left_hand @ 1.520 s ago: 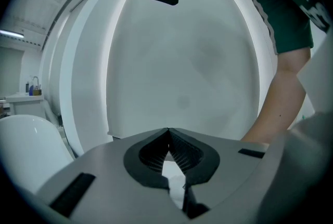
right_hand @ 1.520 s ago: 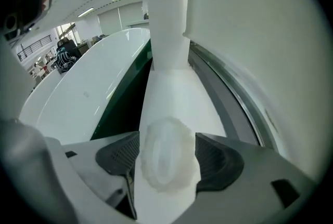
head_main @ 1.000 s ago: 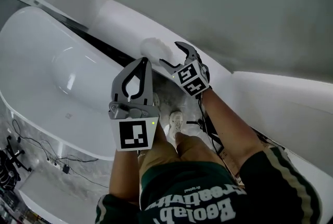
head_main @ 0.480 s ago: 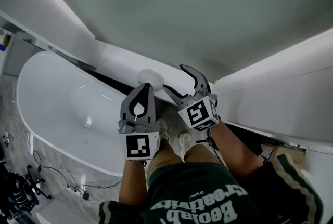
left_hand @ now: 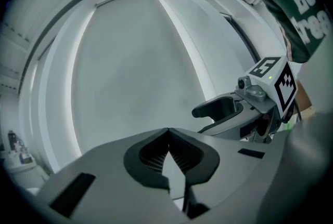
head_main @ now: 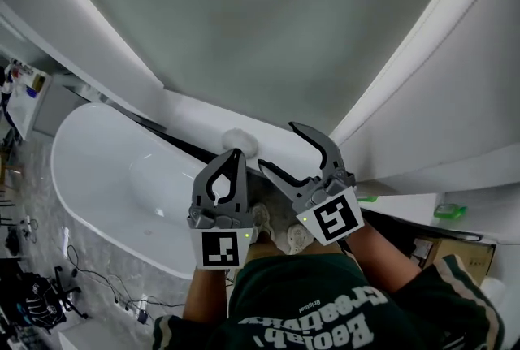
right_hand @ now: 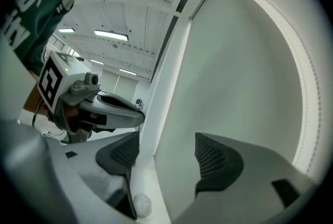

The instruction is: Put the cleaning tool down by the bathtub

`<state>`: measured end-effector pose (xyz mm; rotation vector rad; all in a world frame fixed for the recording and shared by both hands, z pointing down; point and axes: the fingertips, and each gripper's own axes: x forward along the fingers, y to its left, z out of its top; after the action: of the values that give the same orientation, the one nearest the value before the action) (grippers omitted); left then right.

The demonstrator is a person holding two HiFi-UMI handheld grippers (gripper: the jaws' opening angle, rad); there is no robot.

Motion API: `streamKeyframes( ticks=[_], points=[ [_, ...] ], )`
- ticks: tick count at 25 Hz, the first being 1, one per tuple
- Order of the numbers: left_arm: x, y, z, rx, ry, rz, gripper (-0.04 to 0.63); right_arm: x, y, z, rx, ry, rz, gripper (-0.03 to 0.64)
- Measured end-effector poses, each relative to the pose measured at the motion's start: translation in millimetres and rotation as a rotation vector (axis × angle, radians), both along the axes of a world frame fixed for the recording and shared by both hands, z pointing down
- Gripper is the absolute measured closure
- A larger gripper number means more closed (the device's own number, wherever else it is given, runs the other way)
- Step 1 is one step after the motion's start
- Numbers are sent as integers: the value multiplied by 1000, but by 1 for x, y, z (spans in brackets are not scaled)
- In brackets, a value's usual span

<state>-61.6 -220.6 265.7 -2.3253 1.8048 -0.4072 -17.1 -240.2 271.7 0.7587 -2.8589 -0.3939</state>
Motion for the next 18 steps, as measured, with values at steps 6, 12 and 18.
streamKeyframes(
  ticks=[6, 12, 18],
  points=[
    [35, 29, -36, 52, 68, 19, 586, 29, 35, -39, 10, -103, -59, 295],
    [47, 62, -60, 89, 75, -19, 586, 41, 71, -77, 70, -192, -119, 296],
    [60, 74, -74, 125, 0, -23, 586, 63, 91, -99, 115, -269, -144, 425]
  ],
)
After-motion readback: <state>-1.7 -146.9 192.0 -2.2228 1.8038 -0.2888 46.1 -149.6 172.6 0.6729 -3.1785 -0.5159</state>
